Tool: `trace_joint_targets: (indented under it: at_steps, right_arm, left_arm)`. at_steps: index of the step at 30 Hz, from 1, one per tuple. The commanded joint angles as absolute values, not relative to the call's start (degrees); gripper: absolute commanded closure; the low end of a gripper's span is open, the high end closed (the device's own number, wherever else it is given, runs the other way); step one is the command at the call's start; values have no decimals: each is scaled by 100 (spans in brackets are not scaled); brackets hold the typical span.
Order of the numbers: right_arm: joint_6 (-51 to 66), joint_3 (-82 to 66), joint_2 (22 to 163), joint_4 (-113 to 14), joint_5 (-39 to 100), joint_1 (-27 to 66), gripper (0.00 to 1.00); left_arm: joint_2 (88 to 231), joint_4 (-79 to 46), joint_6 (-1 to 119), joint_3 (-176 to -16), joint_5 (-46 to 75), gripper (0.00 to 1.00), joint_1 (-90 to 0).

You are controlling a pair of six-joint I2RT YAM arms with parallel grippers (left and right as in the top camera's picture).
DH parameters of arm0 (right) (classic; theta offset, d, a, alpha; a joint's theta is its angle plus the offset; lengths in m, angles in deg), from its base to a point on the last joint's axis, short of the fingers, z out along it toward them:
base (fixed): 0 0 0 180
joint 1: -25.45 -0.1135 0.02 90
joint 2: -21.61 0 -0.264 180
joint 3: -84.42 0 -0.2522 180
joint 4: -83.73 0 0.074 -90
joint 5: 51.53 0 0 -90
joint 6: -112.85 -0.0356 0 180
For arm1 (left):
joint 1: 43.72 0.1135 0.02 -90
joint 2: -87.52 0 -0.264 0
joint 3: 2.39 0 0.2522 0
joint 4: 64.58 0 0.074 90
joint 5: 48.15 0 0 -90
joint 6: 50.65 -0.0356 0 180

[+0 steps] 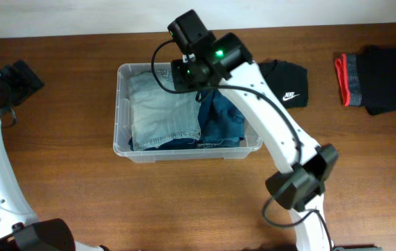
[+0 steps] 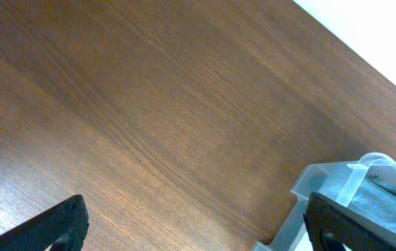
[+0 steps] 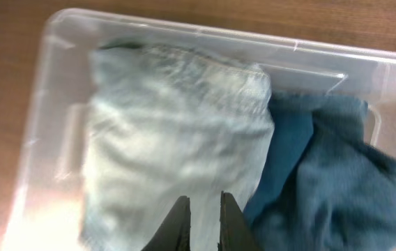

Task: Pack container
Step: 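Withdraw the right gripper from the bin toward the black shorts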

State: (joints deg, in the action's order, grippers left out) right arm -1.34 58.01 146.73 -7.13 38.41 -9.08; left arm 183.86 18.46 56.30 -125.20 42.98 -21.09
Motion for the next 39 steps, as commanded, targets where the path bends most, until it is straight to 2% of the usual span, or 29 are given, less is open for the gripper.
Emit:
trace_joint_targets:
  at_steps: [1, 10, 16, 21, 26, 31, 34, 37, 38, 39]
  right_arm:
    - [-116, 5893, 14577, -372, 3566, -1078, 90]
    - [-143, 4820, 14583, -270, 3612, -1476, 91]
    - [-311, 3397, 14583, -965, 3496, -1509, 91]
    - [-309, 2763, 14583, -1478, 3225, -1509, 91]
    - [-307, 2859, 14527, -1553, 3317, -1506, 91]
    - [-285, 3556, 14273, -1218, 3841, -1445, 89]
    - [-189, 4192, 14074, -831, 4272, -1275, 82]
    - [-136, 4831, 13921, -350, 4519, -905, 68]
    - [-134, 5014, 13893, -182, 4597, -737, 61]
    - [-136, 5180, 13862, -14, 4678, -545, 46]
  left_arm:
    - [18449, 1848, 5665, -12492, 4333, 0, -2094]
    - [18449, 1848, 5665, -12492, 4333, 1, -2094]
    - [18449, 1846, 5665, -12492, 4333, 1, -2094]
    - [18449, 1848, 5665, -12492, 4333, 1, -2094]
    - [18449, 1848, 5665, -12492, 4333, 1, -2094]
    - [18449, 1848, 5665, -12492, 4333, 1, -2094]
    - [18449, 1848, 5665, -12492, 4333, 1, -2094]
    - [18449, 1848, 5665, -12492, 4333, 1, -2094]
    - [18449, 1848, 5665, -12492, 4333, 1, -2094]
    - [18449, 1848, 5665, -12492, 4333, 1, -2094]
